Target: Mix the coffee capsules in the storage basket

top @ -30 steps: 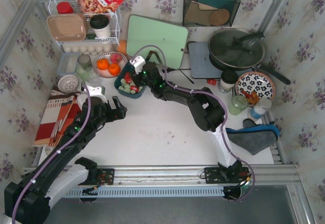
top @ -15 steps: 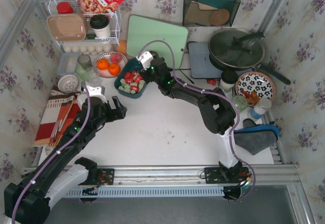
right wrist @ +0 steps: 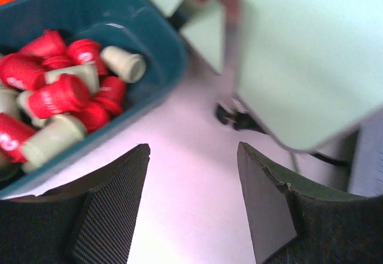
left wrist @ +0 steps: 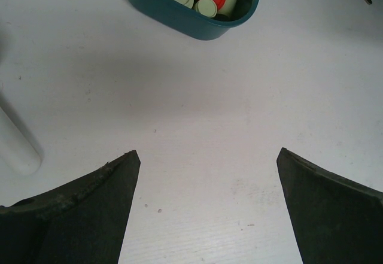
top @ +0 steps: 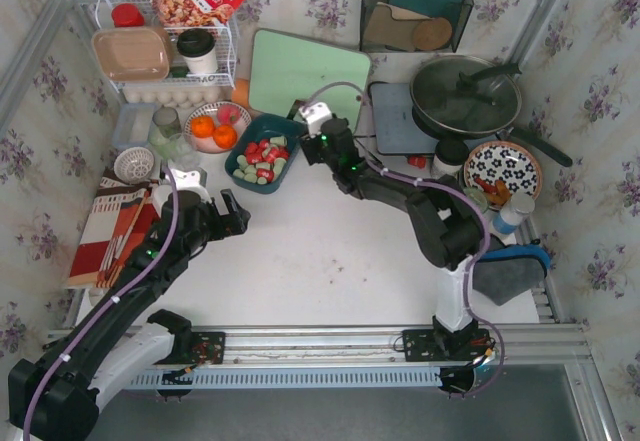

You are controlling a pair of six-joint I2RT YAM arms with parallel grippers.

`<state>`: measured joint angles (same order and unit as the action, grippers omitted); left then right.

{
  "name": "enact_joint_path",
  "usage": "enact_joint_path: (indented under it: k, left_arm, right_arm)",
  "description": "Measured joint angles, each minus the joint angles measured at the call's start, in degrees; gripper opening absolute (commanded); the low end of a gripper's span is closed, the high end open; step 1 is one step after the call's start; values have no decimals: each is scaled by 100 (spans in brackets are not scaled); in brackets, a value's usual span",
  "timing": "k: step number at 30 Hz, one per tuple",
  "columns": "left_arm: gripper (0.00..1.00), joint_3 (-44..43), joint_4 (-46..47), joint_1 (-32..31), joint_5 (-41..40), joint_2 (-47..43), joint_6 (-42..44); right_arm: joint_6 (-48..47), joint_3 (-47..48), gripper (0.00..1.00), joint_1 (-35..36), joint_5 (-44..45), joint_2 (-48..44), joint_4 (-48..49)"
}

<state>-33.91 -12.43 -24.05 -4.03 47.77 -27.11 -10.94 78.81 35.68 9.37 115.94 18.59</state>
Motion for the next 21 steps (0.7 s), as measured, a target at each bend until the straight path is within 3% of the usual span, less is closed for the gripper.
enact_joint_path:
  k: [9,21]
  left_arm:
    - [99,0,-2,0,44,-109,-15]
    - [99,0,-4,0,44,-68,-15]
  right_arm:
    - [485,-1174,70,-721,654,-782,614]
    - [1047,-1698,74,-1325,1056,-903,721]
